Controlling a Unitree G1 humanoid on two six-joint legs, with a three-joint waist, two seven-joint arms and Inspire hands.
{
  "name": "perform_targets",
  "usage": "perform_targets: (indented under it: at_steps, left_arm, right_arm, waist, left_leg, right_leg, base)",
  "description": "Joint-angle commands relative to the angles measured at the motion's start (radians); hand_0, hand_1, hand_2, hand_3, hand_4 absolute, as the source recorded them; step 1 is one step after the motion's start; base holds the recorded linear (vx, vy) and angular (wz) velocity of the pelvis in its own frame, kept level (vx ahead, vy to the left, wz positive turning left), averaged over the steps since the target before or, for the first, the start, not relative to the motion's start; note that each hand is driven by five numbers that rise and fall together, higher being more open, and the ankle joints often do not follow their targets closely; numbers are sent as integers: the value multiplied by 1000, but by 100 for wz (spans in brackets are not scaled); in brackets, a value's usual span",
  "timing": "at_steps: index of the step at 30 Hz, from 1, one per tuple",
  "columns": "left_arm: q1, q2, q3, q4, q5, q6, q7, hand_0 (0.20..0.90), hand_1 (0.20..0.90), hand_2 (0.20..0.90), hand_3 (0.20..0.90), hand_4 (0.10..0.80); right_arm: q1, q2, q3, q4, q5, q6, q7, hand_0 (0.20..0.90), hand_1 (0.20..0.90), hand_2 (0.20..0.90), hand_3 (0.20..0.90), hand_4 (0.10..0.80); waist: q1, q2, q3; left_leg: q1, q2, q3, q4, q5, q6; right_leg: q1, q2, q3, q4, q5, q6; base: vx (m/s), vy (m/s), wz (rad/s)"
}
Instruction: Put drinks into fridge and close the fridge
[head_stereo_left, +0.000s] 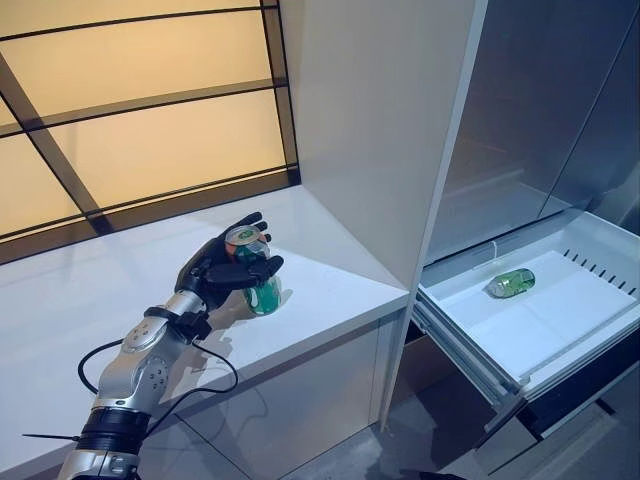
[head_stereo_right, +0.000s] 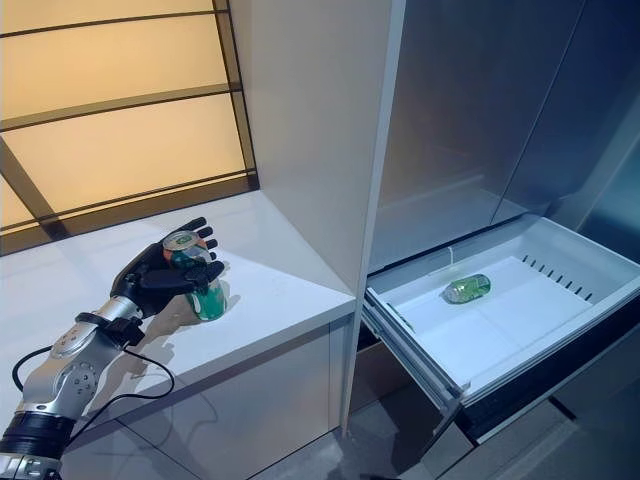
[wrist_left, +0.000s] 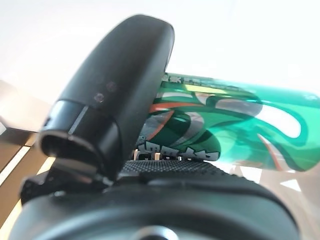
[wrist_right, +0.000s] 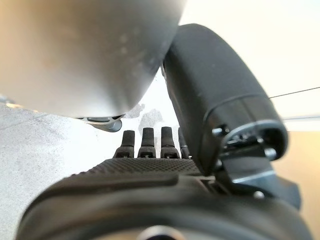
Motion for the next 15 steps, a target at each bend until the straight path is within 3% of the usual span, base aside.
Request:
perform_targets:
  at_steps: [1,15]
  left_arm:
    - [-252,38,83,-24,-49,-132,9,900,900,900,900,800]
    - [-248,36,92,-17,-47,-143,8,900,900,900,900,800]
  right_arm:
    - [3,5,21,41,-18,0,12,900,900,900,900,800]
    - [6,6,26,39,-16,1,9,900,900,900,900,800]
  waist:
    - [1,-10,-1]
    - [1,-10,-2]
  left_leg:
    - [73,-62,131,5,-167,62]
    - [72,-63,131,5,-168,62]
  right_leg:
    - [13,57,96,4,-93,-47]
    - [13,57,96,4,-94,-47]
  base:
    - [0,0,0]
    - [0,0,0]
